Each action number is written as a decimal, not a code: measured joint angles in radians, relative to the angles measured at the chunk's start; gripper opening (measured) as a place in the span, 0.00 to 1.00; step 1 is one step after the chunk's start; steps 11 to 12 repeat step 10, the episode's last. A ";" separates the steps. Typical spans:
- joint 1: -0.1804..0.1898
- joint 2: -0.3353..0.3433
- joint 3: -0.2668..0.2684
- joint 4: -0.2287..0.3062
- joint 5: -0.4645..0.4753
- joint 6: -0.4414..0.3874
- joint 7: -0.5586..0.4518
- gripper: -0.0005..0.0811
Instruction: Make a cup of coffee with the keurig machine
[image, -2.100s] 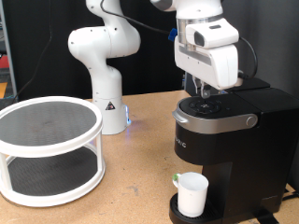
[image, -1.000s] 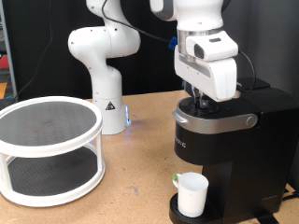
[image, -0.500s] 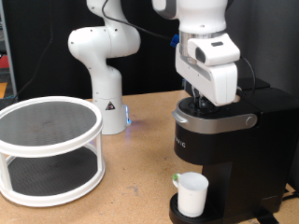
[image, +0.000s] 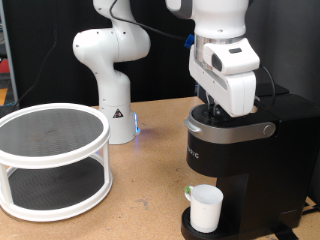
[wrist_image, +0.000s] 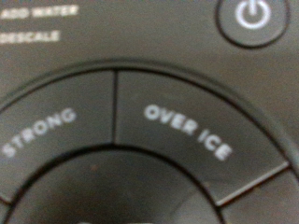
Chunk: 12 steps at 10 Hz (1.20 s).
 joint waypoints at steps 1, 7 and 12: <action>0.000 -0.002 0.000 -0.007 0.003 0.027 0.000 0.01; -0.001 -0.093 -0.019 -0.099 0.175 0.132 -0.130 0.01; -0.002 -0.141 -0.028 -0.101 0.202 0.114 -0.131 0.01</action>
